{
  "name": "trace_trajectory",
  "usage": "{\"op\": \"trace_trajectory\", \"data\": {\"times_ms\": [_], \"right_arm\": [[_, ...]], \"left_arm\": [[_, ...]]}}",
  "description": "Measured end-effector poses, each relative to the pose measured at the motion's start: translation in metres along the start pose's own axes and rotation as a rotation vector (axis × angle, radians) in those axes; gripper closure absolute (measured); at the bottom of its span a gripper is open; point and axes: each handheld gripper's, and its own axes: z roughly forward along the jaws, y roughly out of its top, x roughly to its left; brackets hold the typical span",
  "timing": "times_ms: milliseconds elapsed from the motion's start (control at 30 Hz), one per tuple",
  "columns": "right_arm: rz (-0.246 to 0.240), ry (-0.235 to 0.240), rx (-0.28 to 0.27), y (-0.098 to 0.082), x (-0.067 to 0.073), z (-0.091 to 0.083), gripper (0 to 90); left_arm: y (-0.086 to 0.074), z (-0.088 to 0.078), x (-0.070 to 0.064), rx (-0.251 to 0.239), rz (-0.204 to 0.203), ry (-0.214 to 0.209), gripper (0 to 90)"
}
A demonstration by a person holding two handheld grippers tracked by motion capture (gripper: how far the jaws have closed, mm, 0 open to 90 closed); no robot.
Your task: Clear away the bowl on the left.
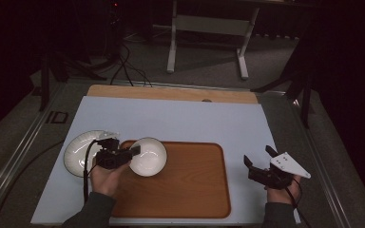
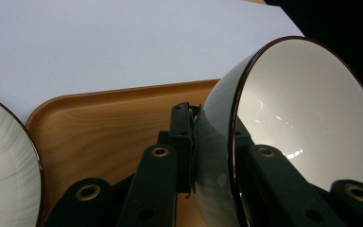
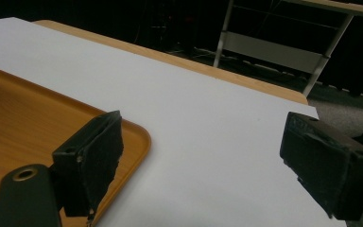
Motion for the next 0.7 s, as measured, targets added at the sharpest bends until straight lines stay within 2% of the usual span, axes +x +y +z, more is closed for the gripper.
{"op": "trace_trajectory", "data": {"times_ms": [700], "right_arm": [[0.001,0.0,0.0,0.0,0.0,0.0,13.6]], "left_arm": [[-0.006,0.014,-0.009,0.033,0.02,-0.015,80.4]]}}
